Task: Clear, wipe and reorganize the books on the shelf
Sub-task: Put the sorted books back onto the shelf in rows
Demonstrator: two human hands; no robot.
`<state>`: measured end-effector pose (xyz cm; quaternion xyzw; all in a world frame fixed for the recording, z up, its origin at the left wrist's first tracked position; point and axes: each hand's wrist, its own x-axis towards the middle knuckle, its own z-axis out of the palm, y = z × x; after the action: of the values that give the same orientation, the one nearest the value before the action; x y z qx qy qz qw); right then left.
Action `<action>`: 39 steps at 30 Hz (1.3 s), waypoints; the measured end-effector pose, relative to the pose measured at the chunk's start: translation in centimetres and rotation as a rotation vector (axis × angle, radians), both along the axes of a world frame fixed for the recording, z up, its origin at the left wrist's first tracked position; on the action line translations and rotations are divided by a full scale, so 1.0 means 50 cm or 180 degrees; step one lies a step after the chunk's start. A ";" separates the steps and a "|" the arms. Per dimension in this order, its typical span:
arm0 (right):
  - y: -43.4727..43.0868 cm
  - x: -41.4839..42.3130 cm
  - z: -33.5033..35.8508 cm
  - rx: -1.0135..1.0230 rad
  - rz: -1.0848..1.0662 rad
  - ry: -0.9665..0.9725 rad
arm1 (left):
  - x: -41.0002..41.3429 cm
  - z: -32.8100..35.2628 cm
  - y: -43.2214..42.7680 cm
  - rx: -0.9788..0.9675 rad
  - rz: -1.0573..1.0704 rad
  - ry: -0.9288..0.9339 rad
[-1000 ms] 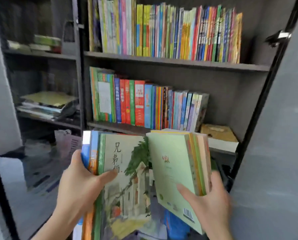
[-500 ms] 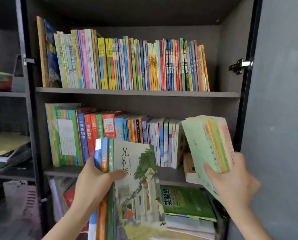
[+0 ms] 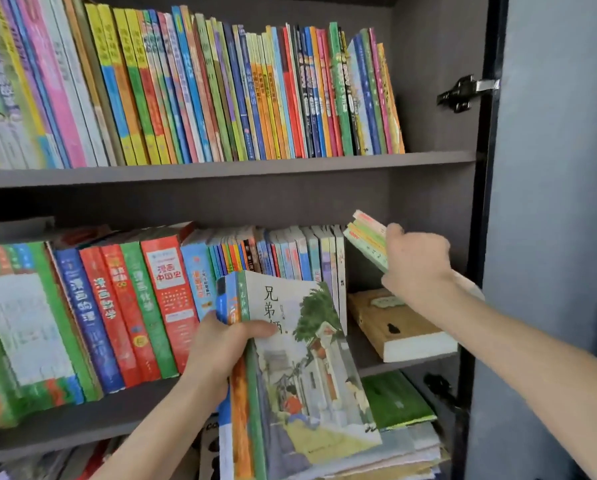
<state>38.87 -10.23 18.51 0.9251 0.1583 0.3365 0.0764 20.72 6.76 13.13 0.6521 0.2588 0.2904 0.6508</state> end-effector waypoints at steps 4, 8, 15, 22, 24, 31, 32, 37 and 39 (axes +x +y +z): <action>0.100 0.029 -0.030 -0.0935 -0.0961 0.0398 | 0.012 -0.028 0.069 0.0025 -0.0416 0.0089; 0.142 0.070 -0.085 -0.1479 -0.1048 0.0462 | 0.022 -0.042 0.107 -0.0037 -0.0626 0.0115; 0.164 0.086 -0.151 -0.1730 -0.0555 0.0846 | 0.026 -0.063 0.121 -0.0065 -0.0552 0.0033; 0.075 0.017 -0.104 0.0453 0.0820 0.1181 | 0.045 -0.065 0.094 -0.0107 -0.0436 -0.0127; 0.073 -0.039 -0.120 0.1246 0.1443 0.1501 | 0.051 -0.052 0.082 -0.0097 -0.0381 -0.0289; 0.118 -0.120 -0.155 0.1660 0.2055 0.1418 | 0.063 -0.004 0.012 0.1223 0.0494 -0.0898; 0.123 -0.111 -0.152 0.1849 0.2190 0.1472 | 0.068 -0.003 0.001 0.1409 0.0644 -0.0951; 0.147 -0.058 -0.166 0.2982 0.2947 0.2637 | 0.113 -0.043 -0.022 0.1824 0.1073 -0.0777; 0.157 -0.039 -0.197 0.3177 0.3033 0.2999 | 0.128 -0.075 -0.020 0.1999 0.1058 -0.0492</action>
<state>36.93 -2.38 8.65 0.7283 0.3803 -0.0587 -0.5671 27.10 5.73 9.39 0.7453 0.2094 0.5060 0.3803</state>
